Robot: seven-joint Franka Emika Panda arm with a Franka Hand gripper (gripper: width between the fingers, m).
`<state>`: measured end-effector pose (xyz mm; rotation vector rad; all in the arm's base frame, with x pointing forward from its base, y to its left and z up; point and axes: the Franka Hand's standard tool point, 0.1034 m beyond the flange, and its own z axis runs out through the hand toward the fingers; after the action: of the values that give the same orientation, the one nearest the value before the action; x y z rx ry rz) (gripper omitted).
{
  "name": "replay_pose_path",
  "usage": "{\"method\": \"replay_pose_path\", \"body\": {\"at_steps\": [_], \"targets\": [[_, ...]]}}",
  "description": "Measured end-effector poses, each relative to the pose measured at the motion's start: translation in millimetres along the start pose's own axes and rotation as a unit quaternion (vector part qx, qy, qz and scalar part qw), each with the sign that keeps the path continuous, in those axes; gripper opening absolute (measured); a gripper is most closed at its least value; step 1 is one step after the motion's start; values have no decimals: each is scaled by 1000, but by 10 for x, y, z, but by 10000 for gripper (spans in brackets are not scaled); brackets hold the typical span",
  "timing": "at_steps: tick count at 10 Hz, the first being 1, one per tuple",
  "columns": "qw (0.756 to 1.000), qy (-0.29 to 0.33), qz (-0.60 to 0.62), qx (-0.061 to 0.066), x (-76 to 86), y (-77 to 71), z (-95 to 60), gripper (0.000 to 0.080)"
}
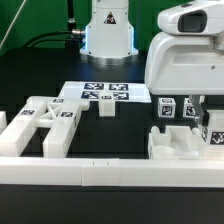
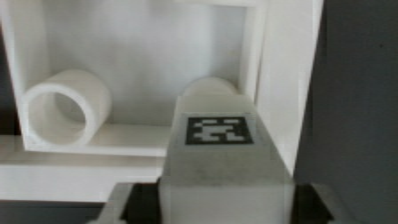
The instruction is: Assemble chair
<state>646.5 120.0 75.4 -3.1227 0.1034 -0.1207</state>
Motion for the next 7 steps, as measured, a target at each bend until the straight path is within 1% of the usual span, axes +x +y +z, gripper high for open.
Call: {"method": "replay_pose_path", "body": {"at_steps": [1,3,4,5,7], "targets": [[998,3,70,0,10,55,1,285],[986,4,167,-7,8,145,-5,285],[975,6,221,-12,7,226,-7,285],[961,10,275,-21,6,321,-10,285],[952,12,305,-26,8,378,-16,287]]}}
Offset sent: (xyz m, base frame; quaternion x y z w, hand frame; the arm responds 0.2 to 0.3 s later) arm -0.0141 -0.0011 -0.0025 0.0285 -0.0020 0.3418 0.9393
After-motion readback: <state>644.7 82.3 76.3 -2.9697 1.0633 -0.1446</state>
